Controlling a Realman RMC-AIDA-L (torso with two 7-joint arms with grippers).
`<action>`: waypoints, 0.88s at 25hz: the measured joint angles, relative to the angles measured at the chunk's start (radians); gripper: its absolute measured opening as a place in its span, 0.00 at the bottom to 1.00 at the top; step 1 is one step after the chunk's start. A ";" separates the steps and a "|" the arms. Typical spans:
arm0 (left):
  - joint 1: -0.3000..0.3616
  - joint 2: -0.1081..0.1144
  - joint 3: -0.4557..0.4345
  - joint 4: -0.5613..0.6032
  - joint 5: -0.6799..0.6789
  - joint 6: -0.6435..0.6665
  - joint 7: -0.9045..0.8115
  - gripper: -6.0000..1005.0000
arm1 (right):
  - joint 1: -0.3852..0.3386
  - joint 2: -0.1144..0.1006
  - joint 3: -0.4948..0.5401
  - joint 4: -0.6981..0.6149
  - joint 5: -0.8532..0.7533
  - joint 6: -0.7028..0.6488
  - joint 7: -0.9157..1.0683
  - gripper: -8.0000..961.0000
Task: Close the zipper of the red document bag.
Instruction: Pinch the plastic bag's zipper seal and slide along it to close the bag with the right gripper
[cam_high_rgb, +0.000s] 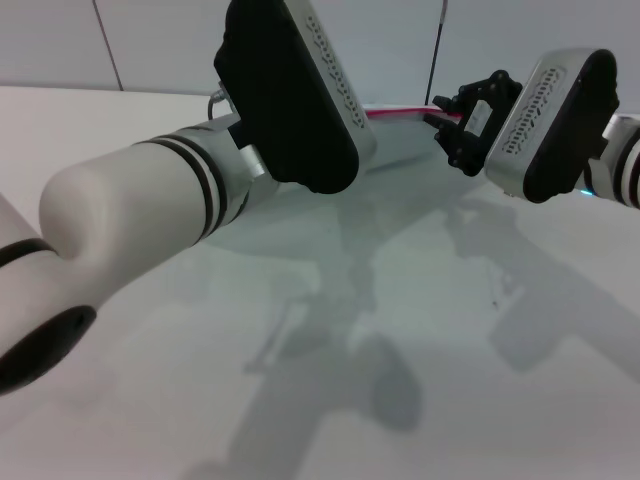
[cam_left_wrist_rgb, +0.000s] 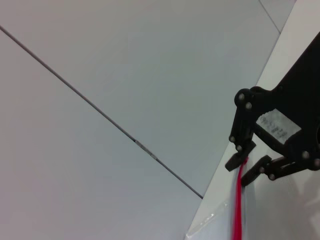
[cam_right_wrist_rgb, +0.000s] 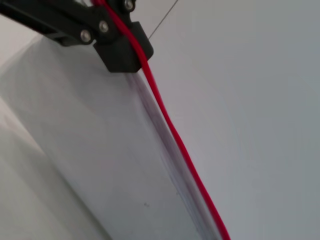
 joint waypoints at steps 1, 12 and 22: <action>0.000 0.000 0.000 0.000 0.000 0.000 0.000 0.04 | 0.000 0.000 0.000 0.001 0.000 0.000 0.000 0.22; 0.002 0.001 0.000 0.010 0.000 0.000 0.000 0.04 | 0.016 -0.001 0.000 0.050 0.000 0.072 0.003 0.06; 0.039 0.004 0.008 0.061 0.005 -0.006 0.002 0.04 | 0.029 -0.005 0.017 0.106 0.000 0.155 0.005 0.04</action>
